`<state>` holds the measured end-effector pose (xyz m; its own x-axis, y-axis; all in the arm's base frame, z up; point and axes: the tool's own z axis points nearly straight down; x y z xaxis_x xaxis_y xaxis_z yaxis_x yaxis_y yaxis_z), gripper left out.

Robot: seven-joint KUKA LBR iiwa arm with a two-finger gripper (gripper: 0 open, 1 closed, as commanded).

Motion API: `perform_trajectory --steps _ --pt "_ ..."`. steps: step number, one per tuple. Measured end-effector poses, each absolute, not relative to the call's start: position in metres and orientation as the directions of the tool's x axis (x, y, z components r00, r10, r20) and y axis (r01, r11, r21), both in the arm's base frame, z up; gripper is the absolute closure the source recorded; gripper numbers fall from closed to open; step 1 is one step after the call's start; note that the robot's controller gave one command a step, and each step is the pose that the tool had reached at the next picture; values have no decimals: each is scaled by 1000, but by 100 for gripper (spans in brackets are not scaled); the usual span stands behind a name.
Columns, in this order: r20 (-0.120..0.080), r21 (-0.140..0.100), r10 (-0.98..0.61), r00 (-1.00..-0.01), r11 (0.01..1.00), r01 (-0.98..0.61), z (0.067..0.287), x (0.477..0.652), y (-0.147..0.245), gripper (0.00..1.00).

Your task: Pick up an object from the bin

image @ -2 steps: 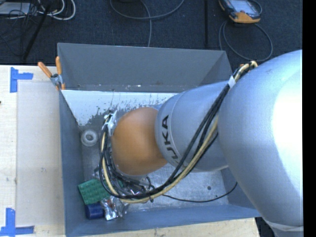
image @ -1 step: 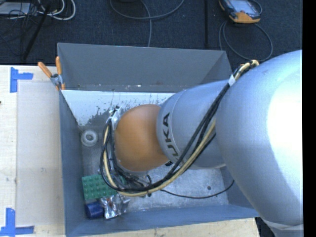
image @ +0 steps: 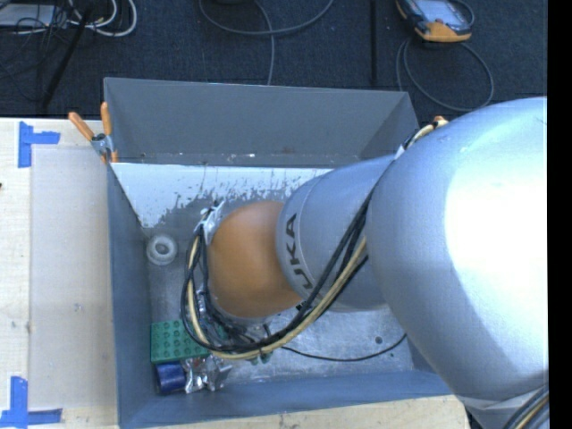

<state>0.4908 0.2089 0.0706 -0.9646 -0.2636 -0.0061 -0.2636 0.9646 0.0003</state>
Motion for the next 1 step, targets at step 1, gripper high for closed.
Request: perform_trajectory --steps 1 --pt "-1 3 291 -957 957 291 72 552 191 0"
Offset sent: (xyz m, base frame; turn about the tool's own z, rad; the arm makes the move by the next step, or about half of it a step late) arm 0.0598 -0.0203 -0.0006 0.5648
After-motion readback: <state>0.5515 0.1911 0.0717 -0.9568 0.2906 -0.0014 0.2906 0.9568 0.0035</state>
